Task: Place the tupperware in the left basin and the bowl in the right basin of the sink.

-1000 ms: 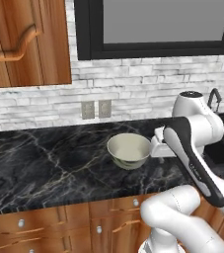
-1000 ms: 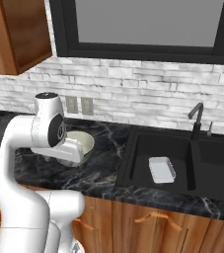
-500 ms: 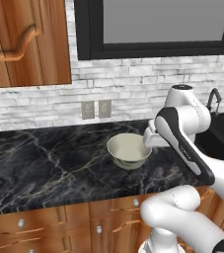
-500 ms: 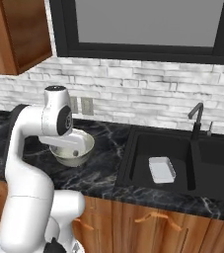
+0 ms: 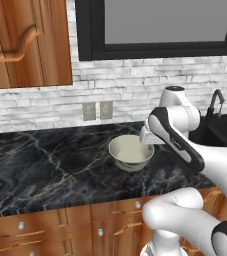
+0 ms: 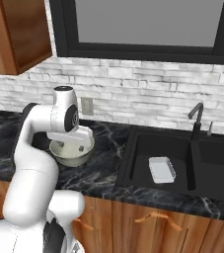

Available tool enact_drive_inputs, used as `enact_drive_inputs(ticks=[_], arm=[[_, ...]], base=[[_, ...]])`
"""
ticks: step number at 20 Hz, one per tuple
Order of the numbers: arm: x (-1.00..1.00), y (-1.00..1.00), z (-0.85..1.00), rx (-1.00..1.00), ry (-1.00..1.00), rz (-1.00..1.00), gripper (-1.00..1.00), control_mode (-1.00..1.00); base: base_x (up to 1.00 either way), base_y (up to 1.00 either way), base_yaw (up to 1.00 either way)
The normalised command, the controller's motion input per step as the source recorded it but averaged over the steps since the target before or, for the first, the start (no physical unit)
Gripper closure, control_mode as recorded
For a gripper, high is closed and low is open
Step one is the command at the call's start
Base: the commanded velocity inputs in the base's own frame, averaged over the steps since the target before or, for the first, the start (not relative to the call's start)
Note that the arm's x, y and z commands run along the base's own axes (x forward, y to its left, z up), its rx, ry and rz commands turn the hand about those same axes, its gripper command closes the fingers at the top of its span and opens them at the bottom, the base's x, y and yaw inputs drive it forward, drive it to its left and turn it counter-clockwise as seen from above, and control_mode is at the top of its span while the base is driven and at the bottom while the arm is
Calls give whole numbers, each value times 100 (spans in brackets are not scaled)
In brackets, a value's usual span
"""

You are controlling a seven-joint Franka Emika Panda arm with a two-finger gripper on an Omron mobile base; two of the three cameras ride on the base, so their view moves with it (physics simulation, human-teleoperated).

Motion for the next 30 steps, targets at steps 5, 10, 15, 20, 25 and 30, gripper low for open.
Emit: enact_drive_inputs(ticks=[5, 10, 15, 20, 25, 30], arm=[[44, -2, -30, 0, -8, 0, -100, -100], [29, -16, -19, 1, -8, 0, -100, -100], [28, -4, -12, 0, 0, 0, -100, -100], [35, -1, -11, 0, 0, 0, -100, -100], [35, -2, -7, 0, 0, 0, -100, -100], [29, -2, -6, 0, 0, 0, -100, -100]], base=[[0, 0, 0], [0, 0, 0], [0, 0, 0], [0, 0, 0], [0, 0, 0], [0, 0, 0]])
